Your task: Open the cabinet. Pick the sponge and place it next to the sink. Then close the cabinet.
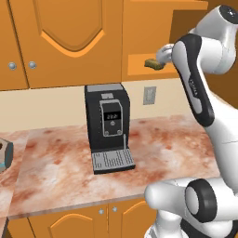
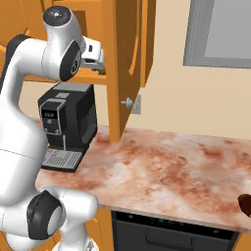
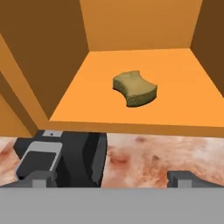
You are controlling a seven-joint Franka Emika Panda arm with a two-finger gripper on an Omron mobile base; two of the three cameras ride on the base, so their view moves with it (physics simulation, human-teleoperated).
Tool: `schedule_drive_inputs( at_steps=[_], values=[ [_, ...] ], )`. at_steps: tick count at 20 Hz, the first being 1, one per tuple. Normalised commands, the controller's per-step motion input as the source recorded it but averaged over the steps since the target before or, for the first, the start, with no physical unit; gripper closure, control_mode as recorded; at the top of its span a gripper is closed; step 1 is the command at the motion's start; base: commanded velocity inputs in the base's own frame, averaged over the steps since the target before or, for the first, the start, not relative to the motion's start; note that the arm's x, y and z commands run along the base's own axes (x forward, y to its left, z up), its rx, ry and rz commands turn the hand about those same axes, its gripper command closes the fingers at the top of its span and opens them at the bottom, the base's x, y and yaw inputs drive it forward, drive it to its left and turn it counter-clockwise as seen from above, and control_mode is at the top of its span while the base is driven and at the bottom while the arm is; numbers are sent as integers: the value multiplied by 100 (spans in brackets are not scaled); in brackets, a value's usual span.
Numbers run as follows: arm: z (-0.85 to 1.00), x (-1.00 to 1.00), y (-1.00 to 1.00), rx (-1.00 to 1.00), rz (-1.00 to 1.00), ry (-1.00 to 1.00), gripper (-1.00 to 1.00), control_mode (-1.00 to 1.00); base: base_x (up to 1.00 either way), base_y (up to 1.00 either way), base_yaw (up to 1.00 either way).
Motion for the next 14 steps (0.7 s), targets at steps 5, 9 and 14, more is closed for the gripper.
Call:
schedule_drive_inputs(
  at_steps=[5, 9, 14],
  values=[
    [-9, 52, 0, 8, 0, -13, -100, -100, 0, 0, 0],
    [-1, 38, 0, 2, 0, -1, -100, -100, 0, 0, 0],
    [0, 22, 0, 0, 2, 6, -100, -100, 0, 0, 0]
  ],
)
